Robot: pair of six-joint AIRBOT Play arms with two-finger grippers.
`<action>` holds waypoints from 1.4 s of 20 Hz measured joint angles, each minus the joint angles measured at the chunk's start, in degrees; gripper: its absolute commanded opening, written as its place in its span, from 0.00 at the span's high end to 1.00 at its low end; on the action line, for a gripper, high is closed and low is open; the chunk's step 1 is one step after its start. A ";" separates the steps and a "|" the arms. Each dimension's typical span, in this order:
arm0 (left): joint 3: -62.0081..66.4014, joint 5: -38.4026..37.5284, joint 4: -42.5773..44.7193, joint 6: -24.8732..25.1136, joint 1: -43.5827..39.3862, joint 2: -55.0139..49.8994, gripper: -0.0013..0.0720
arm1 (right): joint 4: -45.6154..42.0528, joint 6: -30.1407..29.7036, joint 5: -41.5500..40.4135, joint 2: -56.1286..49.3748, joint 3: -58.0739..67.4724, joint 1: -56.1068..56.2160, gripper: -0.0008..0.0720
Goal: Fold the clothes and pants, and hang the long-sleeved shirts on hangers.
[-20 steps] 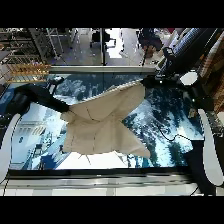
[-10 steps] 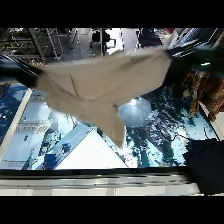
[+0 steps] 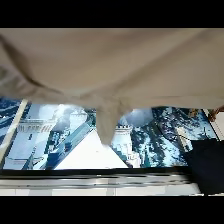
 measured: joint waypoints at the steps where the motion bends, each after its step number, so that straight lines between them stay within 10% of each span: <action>1: 0.00 -0.20 -0.42 0.00 0.00 0.90 0.96 | -0.15 -0.07 -1.53 1.05 0.07 0.00 0.97; 8: -3.26 7.39 -1.86 -3.93 0.00 -6.43 0.96 | -1.03 -0.24 -1.88 -5.35 -0.24 0.00 0.97; 17: -21.40 9.18 -2.78 -3.67 -0.44 -44.06 0.96 | -2.69 2.62 1.25 -42.95 -11.06 0.17 0.97; 28: -3.91 6.47 -2.25 -4.74 -1.09 -60.35 0.96 | -3.82 1.68 -7.98 -50.01 -7.80 1.73 0.97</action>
